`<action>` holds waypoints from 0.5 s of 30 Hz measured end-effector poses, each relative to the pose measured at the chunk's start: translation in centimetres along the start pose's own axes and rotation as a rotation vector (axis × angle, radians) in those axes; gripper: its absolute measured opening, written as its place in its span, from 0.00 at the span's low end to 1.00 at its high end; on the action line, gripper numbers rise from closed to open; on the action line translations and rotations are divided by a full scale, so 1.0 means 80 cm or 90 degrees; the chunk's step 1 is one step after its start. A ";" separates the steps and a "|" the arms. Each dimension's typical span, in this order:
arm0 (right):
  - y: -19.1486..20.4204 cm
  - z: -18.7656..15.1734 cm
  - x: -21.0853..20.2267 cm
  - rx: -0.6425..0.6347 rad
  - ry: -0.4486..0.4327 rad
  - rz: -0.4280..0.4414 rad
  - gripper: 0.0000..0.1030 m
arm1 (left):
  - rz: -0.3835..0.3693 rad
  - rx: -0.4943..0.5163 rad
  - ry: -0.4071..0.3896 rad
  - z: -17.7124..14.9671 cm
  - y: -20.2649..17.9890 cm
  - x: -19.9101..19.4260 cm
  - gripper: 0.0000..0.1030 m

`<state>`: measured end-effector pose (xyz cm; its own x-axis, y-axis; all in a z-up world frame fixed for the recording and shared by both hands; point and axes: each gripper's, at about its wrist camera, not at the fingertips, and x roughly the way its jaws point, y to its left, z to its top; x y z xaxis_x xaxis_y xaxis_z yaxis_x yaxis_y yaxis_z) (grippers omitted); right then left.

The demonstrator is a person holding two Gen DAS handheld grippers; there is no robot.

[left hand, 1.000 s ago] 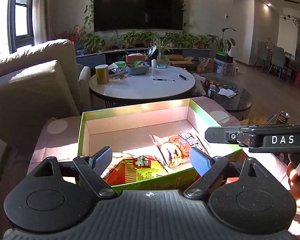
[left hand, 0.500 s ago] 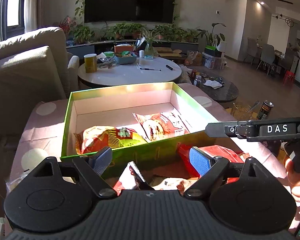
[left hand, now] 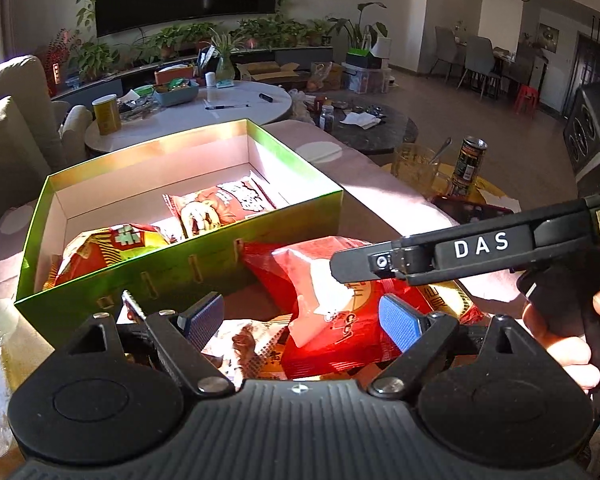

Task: Organize snacks
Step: 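Grasp the large red snack bag beside the box with the right gripper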

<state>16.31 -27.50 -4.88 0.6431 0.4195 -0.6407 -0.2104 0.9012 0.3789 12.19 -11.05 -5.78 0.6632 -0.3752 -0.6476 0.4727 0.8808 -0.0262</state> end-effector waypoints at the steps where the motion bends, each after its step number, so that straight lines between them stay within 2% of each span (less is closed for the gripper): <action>1: -0.001 -0.001 0.002 0.003 0.005 0.003 0.72 | -0.003 0.004 0.006 0.000 -0.003 0.005 0.81; 4: -0.005 -0.001 0.011 0.014 0.018 0.006 0.76 | -0.008 0.011 0.025 0.003 -0.011 0.022 0.81; 11: -0.017 -0.001 0.024 0.044 0.035 0.020 0.76 | -0.039 0.023 0.054 0.006 -0.023 0.051 0.82; 15: -0.013 -0.002 0.028 0.026 0.029 0.012 0.76 | -0.051 0.016 0.056 0.007 -0.025 0.060 0.82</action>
<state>17.82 -27.51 -6.83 0.6044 0.4422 -0.6627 -0.1910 0.8880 0.4183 14.77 -14.78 -8.41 0.5695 -0.4159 -0.7090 0.5368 0.8414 -0.0623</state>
